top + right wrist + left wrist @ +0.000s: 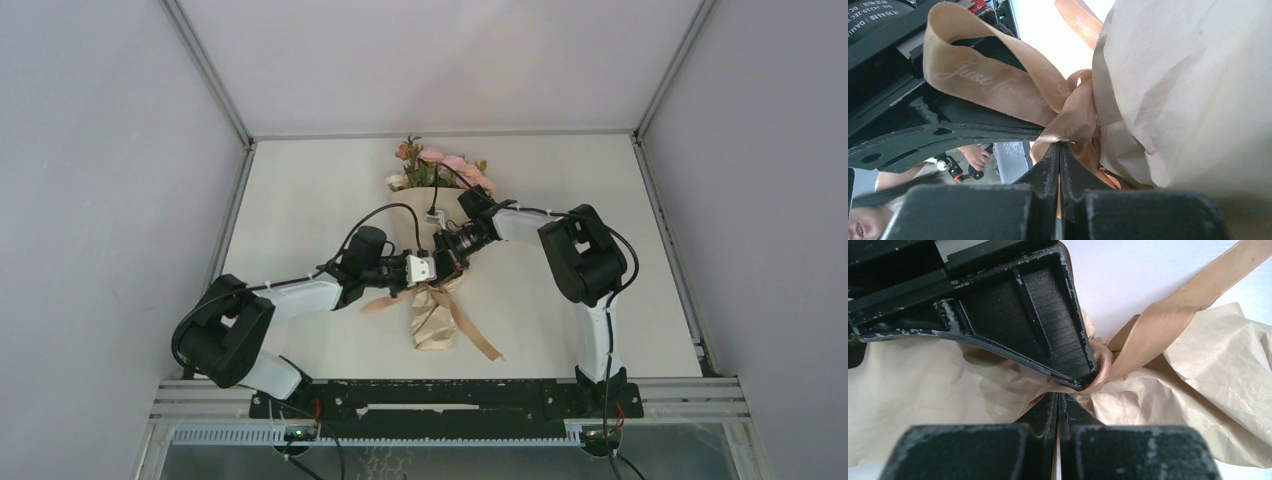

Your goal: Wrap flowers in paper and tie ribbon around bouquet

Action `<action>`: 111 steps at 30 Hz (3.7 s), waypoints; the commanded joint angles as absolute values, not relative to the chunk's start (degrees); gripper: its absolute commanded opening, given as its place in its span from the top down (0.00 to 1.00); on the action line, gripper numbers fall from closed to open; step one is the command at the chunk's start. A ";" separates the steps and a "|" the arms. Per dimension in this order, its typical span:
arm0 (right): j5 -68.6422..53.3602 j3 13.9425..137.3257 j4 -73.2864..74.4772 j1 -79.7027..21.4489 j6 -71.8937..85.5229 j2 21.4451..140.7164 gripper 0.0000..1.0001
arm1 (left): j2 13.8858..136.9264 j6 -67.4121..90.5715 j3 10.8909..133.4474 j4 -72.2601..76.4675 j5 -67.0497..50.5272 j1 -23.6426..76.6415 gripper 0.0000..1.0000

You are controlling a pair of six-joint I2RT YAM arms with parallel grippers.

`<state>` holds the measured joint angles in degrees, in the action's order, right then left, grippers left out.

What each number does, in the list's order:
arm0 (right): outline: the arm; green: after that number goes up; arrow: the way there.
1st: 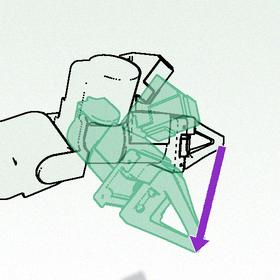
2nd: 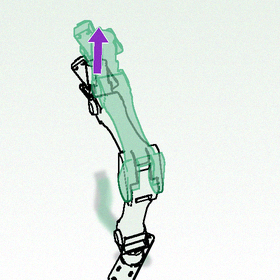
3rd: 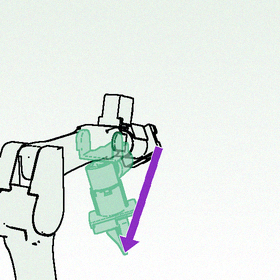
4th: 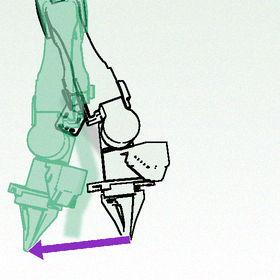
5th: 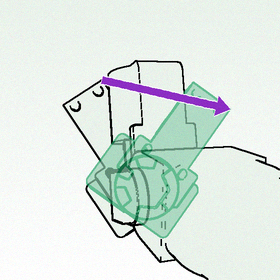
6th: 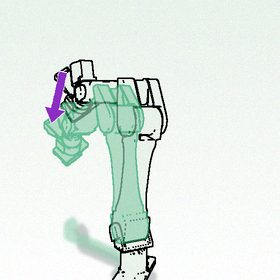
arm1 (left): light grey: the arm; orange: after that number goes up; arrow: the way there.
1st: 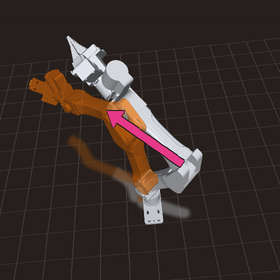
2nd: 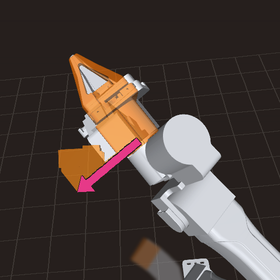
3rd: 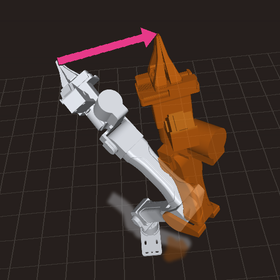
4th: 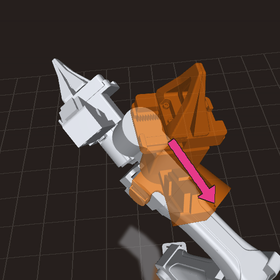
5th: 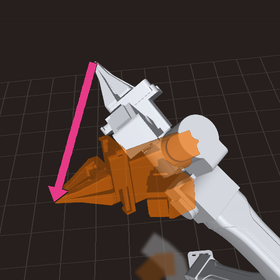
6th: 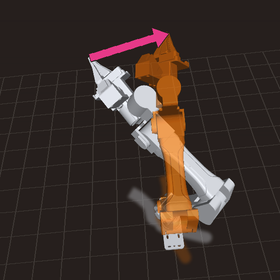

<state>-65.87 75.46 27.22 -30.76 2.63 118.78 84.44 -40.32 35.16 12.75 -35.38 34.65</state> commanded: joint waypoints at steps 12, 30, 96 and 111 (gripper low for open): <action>-61.99 75.41 28.41 -30.33 0.43 115.93 1.00 | 77.86 -47.28 35.19 6.41 -43.19 34.87 0.71; -59.95 75.42 29.44 -30.71 0.10 115.19 1.00 | 75.51 -68.08 40.51 -9.91 -45.96 34.77 0.59; -57.06 75.46 28.89 -29.90 2.29 113.58 0.90 | 81.16 -76.99 42.83 -3.43 -38.43 36.71 0.53; -56.96 75.41 30.03 -30.50 1.14 113.22 0.90 | 83.89 -77.51 43.25 -1.55 -34.54 37.09 0.89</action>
<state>-56.84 75.42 29.93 -30.15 2.26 116.57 84.33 -77.01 40.95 -2.44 -34.04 36.95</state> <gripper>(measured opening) 0.105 0.188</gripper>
